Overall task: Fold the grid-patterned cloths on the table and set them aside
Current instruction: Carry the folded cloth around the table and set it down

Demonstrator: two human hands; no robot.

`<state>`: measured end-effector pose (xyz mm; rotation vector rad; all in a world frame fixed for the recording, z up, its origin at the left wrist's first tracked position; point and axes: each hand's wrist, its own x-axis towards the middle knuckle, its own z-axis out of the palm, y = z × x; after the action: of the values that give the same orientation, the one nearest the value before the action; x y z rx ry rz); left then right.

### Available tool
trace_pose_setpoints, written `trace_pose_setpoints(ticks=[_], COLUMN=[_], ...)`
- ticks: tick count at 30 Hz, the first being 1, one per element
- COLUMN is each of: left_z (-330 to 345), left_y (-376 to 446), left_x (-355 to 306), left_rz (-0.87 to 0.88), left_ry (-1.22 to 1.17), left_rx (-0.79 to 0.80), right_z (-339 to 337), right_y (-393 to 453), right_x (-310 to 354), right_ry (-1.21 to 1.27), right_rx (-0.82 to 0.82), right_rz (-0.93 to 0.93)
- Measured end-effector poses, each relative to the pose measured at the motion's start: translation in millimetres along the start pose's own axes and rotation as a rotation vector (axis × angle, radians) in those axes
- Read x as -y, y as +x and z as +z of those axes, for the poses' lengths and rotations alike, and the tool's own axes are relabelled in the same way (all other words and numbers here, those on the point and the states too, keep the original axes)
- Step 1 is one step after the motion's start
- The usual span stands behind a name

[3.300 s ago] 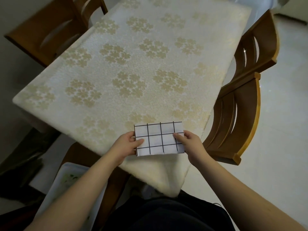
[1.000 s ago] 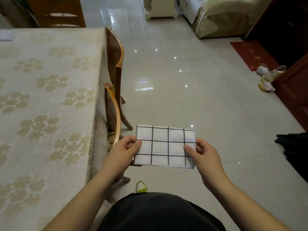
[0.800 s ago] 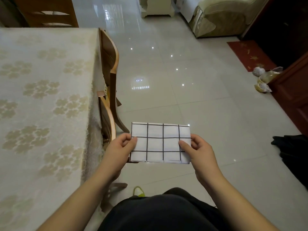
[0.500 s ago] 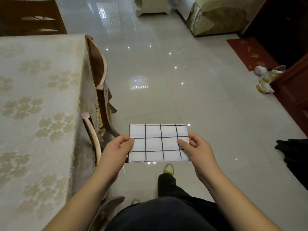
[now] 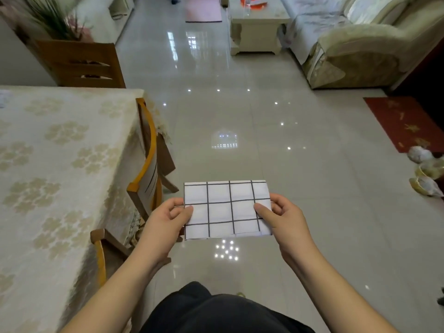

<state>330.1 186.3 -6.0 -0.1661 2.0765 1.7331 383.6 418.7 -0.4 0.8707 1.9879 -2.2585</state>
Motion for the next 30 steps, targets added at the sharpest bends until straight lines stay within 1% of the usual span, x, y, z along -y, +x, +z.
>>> trace_pose_setpoints(ticks=[6, 12, 18, 22, 27, 30], left_z=[-7.8, -34.6, -61.7, -72.6, -71.4, -62.8], left_y=[74.3, 157.8, 229.0, 271.6, 324.6, 361.3], left_x=[-22.6, -49.2, -77.5, -96.1, -116.9, -133.6], left_rz=[0.033, 0.076, 0.049, 0.053, 0.02, -0.004], left_ry=[-0.06, -0.054, -0.06, -0.071, -0.047, -0.083], left_rx=[-0.146, -0.199, -0.264, -0.297, -0.346, -0.395], right_z=[29.3, 71.6, 116.1, 133.6, 144.6, 147.7], right_y=[82.0, 170.5, 242.1, 288.3, 354.3, 401.0], right_x=[29.9, 62.4, 103.3, 125.1, 143.8, 157.7], right_ry=[-0.06, -0.096, -0.11, -0.134, -0.161, -0.173], right_rx=[0.057, 0.091, 0.126, 0.159, 0.224, 0.274], right_rz=[-0.022, -0.021, -0.044, -0.052, -0.036, -0.034])
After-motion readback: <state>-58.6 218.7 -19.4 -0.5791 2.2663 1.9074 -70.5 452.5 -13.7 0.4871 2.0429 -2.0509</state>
